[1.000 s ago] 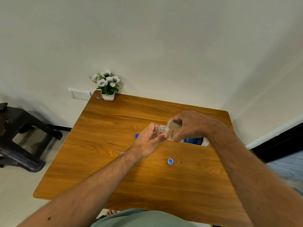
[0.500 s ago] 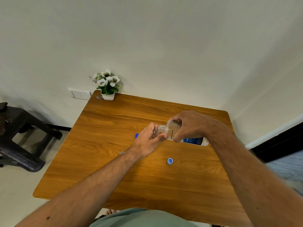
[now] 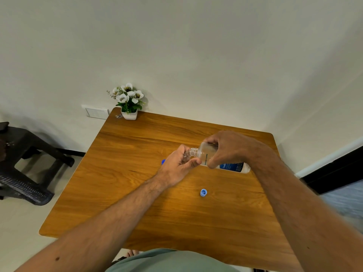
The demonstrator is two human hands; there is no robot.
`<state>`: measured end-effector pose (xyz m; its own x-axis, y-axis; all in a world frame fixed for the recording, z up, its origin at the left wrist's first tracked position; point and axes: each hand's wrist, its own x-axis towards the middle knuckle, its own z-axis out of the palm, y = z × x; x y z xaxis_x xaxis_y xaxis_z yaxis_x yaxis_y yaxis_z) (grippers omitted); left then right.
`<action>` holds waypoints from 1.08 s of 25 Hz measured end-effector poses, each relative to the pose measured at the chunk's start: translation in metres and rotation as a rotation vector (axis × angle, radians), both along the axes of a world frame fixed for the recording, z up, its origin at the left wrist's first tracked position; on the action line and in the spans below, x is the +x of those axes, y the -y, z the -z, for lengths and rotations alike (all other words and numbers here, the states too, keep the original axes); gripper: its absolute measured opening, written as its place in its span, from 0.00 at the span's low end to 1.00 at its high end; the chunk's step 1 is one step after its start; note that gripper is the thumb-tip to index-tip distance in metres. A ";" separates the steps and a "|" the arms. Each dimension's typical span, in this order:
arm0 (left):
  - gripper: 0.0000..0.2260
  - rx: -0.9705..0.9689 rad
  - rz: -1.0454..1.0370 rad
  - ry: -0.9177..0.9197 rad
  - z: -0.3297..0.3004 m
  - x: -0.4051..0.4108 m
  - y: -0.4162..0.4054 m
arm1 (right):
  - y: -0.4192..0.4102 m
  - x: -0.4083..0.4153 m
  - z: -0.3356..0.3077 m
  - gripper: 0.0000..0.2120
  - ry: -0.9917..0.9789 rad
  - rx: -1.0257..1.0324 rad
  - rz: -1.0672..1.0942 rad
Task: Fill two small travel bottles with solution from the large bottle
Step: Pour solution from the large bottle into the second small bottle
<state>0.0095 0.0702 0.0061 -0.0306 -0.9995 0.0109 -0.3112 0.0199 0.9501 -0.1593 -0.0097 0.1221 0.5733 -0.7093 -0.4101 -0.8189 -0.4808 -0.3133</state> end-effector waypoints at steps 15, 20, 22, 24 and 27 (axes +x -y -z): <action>0.43 0.002 0.005 0.032 0.002 0.000 0.001 | 0.001 0.001 0.000 0.32 -0.016 -0.005 -0.010; 0.43 0.001 0.008 0.038 0.006 0.000 0.004 | 0.003 0.001 0.002 0.32 -0.021 -0.013 -0.016; 0.42 0.005 0.003 0.044 0.007 0.001 0.005 | 0.003 0.001 0.003 0.33 -0.023 -0.015 -0.012; 0.42 0.012 0.004 0.041 0.008 0.001 0.005 | 0.004 0.001 0.003 0.33 -0.021 -0.014 -0.008; 0.43 0.016 0.006 0.041 0.010 0.001 0.006 | 0.004 0.000 0.004 0.33 -0.019 -0.004 -0.009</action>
<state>0.0103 0.0642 -0.0039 -0.0371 -0.9993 -0.0068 -0.3502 0.0066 0.9366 -0.1588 -0.0137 0.1185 0.5716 -0.7060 -0.4182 -0.8205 -0.4894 -0.2954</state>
